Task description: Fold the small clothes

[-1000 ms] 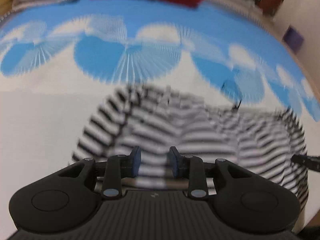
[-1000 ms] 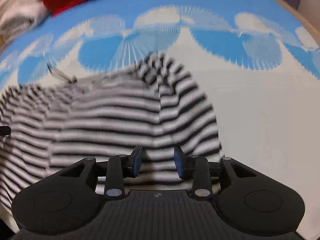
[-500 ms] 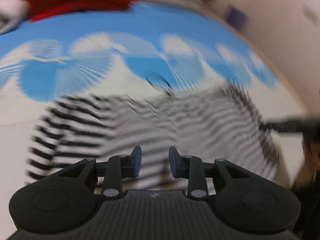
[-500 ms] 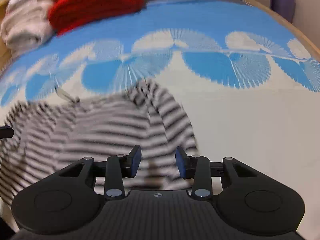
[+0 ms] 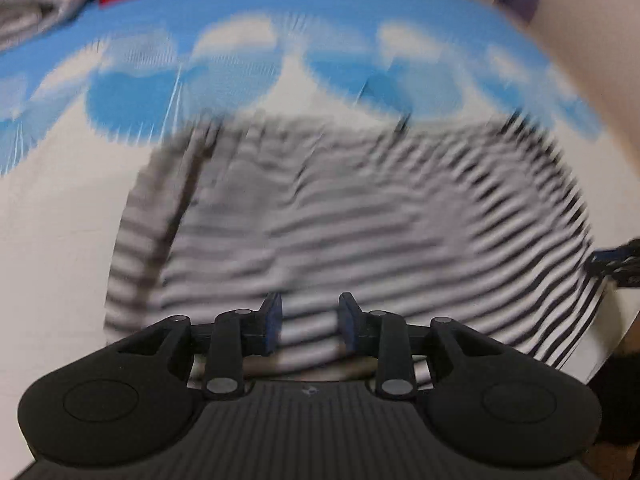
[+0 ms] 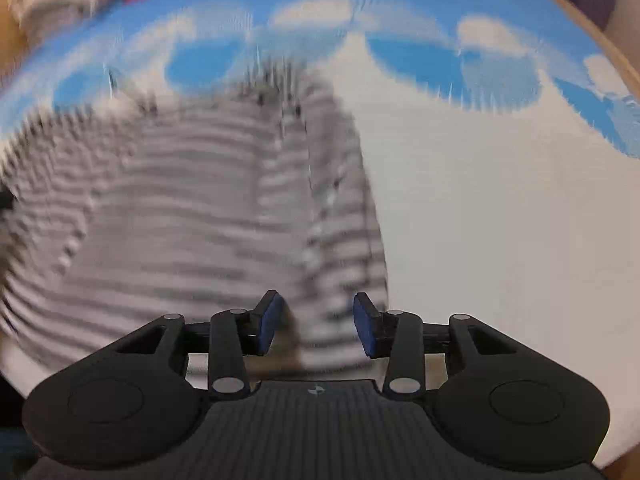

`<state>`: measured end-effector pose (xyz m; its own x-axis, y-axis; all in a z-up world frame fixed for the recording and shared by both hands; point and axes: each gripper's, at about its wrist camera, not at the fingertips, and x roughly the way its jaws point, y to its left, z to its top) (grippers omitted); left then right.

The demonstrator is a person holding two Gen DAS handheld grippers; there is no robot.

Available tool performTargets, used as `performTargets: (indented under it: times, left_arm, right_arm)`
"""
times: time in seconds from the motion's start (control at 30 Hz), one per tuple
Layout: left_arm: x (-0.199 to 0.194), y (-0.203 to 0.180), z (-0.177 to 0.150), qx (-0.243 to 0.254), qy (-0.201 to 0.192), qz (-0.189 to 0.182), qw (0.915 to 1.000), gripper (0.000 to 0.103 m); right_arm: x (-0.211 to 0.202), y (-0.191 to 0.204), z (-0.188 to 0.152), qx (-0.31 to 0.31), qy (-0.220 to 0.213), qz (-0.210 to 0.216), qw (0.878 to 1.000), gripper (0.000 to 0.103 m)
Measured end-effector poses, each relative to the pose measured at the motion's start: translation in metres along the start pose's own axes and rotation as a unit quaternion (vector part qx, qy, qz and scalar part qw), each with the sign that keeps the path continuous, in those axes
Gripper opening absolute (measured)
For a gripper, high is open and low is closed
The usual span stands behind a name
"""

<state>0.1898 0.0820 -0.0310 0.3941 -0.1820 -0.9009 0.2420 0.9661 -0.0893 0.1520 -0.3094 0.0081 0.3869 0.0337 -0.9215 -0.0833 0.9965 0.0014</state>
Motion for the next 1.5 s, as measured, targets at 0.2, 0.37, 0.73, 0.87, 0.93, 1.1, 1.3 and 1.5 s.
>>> performTargets:
  times: [0.2, 0.37, 0.73, 0.87, 0.93, 1.1, 1.3, 1.5]
  left_arm:
    - [-0.025, 0.019, -0.011, -0.011, -0.032, -0.02, 0.9992, 0.034]
    - [0.001, 0.031, -0.027, 0.002, 0.052, 0.025, 0.9983, 0.035]
    - [-0.107, 0.011, -0.021, 0.019, -0.158, 0.053, 0.9858, 0.044]
    - [-0.144, 0.0, -0.046, -0.004, -0.214, 0.041, 0.976, 0.066]
    - [-0.148, -0.006, -0.063, -0.016, -0.227, 0.043, 0.9728, 0.066]
    - [-0.136, -0.016, -0.102, -0.033, -0.205, 0.077, 0.9752, 0.065]
    - [-0.139, -0.016, -0.11, -0.031, -0.221, 0.1, 0.9697, 0.06]
    - [-0.151, -0.014, -0.106, -0.044, -0.212, 0.115, 0.9694, 0.026]
  right_arm:
    - [-0.016, -0.007, -0.009, 0.005, -0.029, 0.003, 1.0, 0.044]
    - [-0.001, -0.007, -0.024, -0.01, 0.018, -0.014, 1.0, 0.046]
    - [-0.116, -0.011, -0.016, 0.059, -0.238, 0.014, 0.969, 0.05]
    - [-0.141, -0.005, -0.028, 0.07, -0.312, 0.025, 0.947, 0.057]
    - [-0.137, -0.005, -0.037, 0.082, -0.315, 0.029, 0.945, 0.057]
    - [-0.135, -0.003, -0.041, 0.093, -0.307, 0.025, 0.947, 0.057]
    - [-0.124, 0.002, -0.045, 0.083, -0.294, 0.014, 0.952, 0.057]
    - [-0.124, -0.002, -0.05, 0.082, -0.294, 0.005, 0.952, 0.057]
